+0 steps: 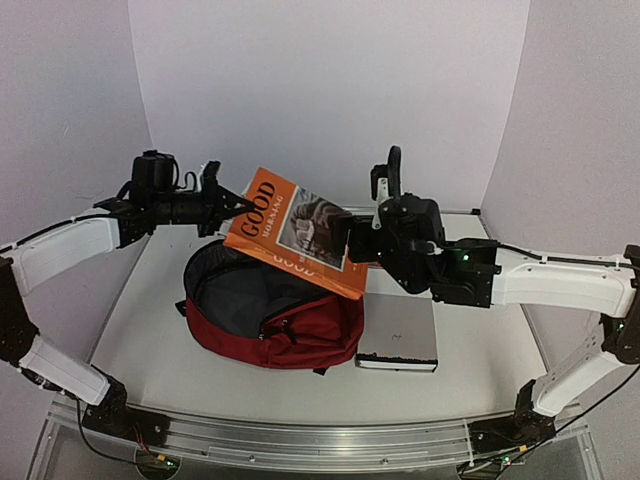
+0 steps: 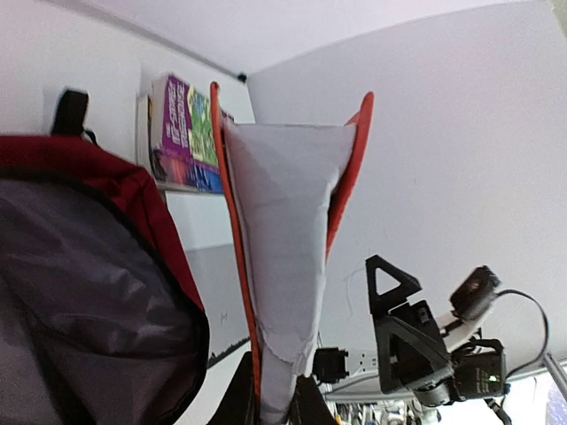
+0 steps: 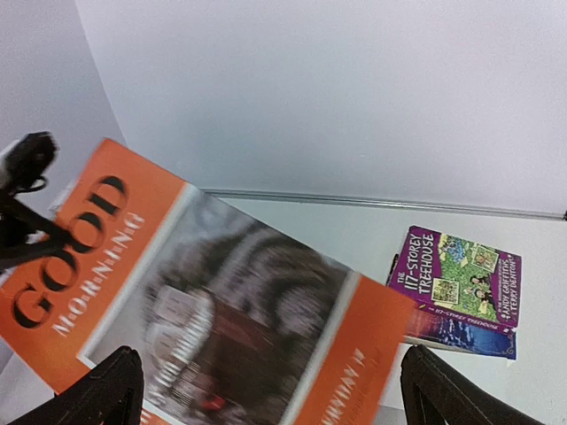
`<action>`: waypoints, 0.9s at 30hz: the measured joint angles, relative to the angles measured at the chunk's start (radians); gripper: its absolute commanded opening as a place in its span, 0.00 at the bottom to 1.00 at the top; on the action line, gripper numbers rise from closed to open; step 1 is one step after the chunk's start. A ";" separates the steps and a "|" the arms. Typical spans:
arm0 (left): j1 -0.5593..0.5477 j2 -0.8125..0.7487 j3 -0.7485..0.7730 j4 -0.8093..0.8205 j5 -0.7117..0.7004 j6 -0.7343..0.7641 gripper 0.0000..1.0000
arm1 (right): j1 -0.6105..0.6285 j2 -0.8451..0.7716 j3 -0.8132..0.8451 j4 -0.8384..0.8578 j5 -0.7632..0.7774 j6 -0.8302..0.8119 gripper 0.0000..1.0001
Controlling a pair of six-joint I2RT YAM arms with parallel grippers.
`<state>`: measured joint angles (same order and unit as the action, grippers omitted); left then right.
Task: Pack the student bag
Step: Pick up the book from the center of the board, then place the book in the student bag.
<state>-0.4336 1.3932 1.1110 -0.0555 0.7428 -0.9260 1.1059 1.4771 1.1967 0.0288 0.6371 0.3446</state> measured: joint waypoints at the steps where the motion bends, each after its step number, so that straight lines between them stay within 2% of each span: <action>1: 0.034 -0.041 0.003 -0.020 -0.009 0.013 0.06 | -0.019 -0.004 0.000 -0.008 -0.007 0.019 0.98; 7: 0.200 -0.201 0.054 -0.196 -0.088 0.108 0.06 | -0.131 0.036 0.021 -0.093 -0.129 0.145 0.98; 14: 0.345 -0.218 0.055 -0.407 -0.086 0.168 0.06 | -0.184 0.189 0.047 -0.175 -0.327 0.293 0.98; 23: 0.407 -0.281 0.052 -0.628 -0.162 0.251 0.05 | -0.189 0.330 0.080 -0.180 -0.546 0.370 0.98; 27: 0.411 -0.327 0.042 -0.685 -0.215 0.271 0.06 | -0.189 0.383 0.106 -0.179 -0.607 0.396 0.90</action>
<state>-0.0224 1.0665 1.1525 -0.7403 0.5281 -0.6552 0.9169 1.8601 1.3027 -0.1506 0.0299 0.7405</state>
